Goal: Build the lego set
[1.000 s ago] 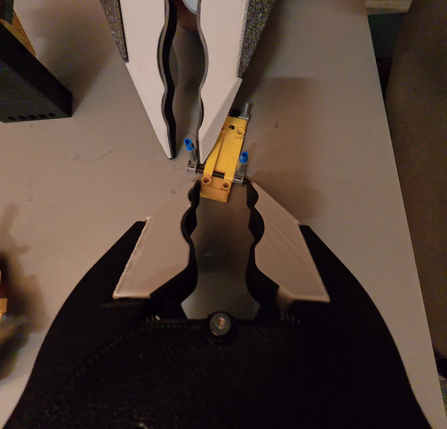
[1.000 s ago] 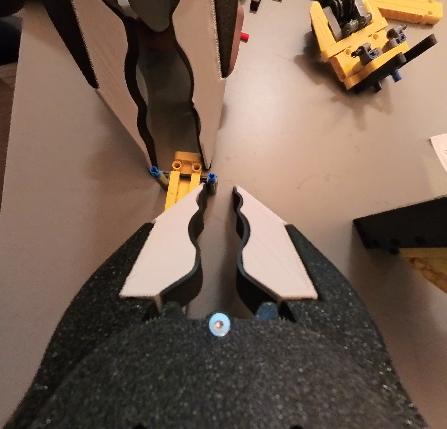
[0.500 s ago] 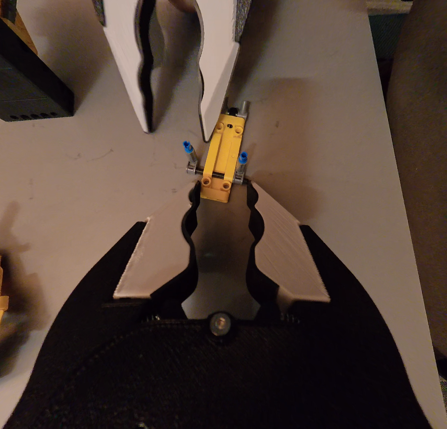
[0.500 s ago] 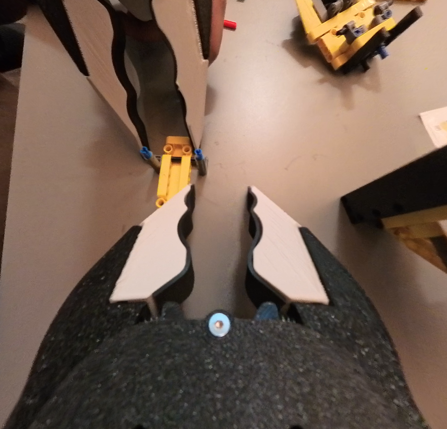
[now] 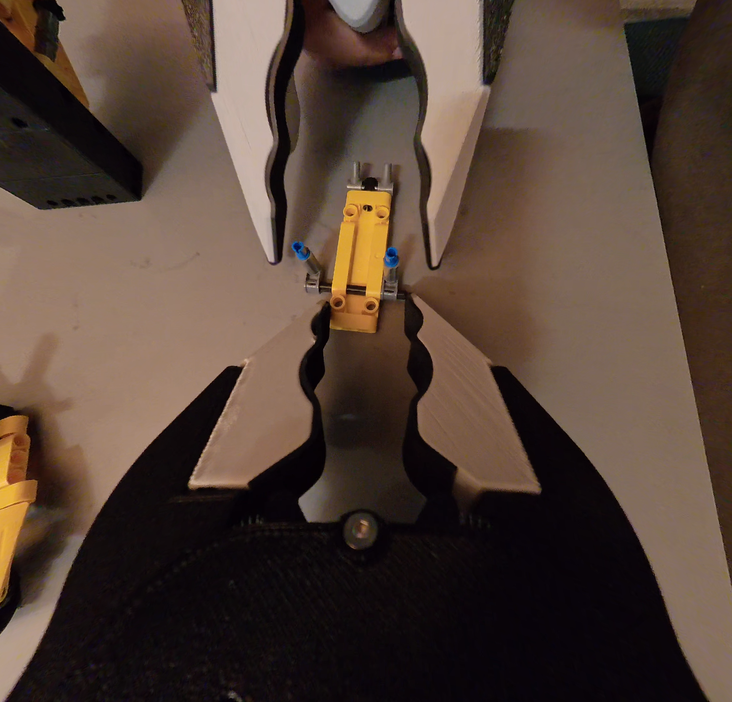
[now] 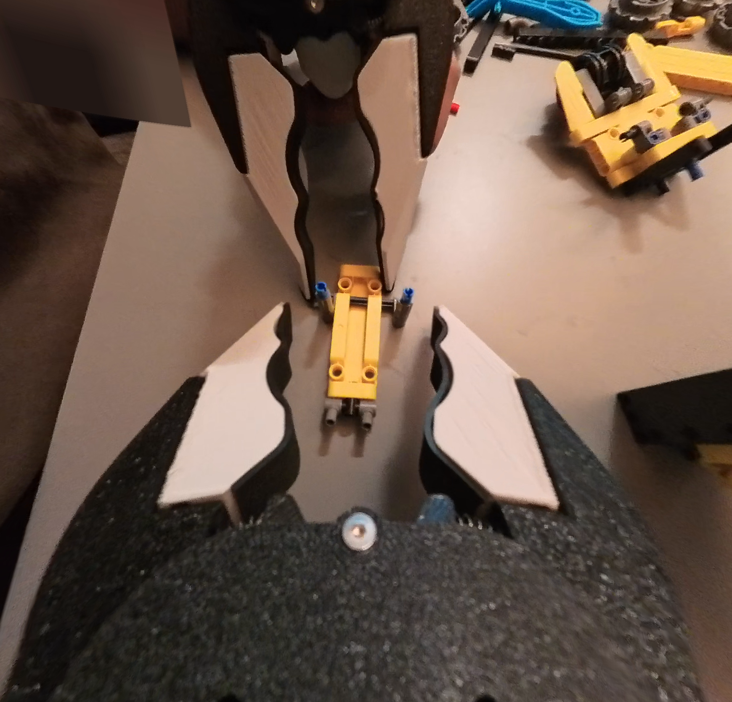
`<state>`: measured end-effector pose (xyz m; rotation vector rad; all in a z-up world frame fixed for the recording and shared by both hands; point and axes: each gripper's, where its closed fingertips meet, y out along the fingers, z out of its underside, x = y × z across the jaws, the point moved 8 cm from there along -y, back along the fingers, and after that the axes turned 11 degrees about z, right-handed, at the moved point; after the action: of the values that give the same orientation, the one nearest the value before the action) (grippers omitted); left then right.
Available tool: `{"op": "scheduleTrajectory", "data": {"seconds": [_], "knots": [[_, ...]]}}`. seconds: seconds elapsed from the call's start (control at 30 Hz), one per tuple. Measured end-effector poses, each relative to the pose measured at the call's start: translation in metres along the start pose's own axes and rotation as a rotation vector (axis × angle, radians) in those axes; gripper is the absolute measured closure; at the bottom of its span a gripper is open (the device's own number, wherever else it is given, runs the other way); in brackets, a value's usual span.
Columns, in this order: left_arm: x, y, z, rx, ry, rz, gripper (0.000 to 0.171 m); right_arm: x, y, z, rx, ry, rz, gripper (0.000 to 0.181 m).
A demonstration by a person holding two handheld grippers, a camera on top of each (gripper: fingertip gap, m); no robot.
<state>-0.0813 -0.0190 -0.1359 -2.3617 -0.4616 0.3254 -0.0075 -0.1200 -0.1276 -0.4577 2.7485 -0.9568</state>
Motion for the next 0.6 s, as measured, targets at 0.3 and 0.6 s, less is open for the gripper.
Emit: {"op": "scheduleTrajectory", "data": {"seconds": [0.3, 0.6], "knots": [[0.0002, 0.0007, -0.0005, 0.001, 0.003, -0.009, 0.137, 0.0026, 0.0064, 0.0011, 0.044, -0.039, 0.03, 0.126], [-0.0005, 0.0011, -0.0001, 0.006, 0.007, -0.014, 0.137, 0.0038, 0.0099, 0.0011, 0.065, -0.054, 0.053, 0.133]]}}
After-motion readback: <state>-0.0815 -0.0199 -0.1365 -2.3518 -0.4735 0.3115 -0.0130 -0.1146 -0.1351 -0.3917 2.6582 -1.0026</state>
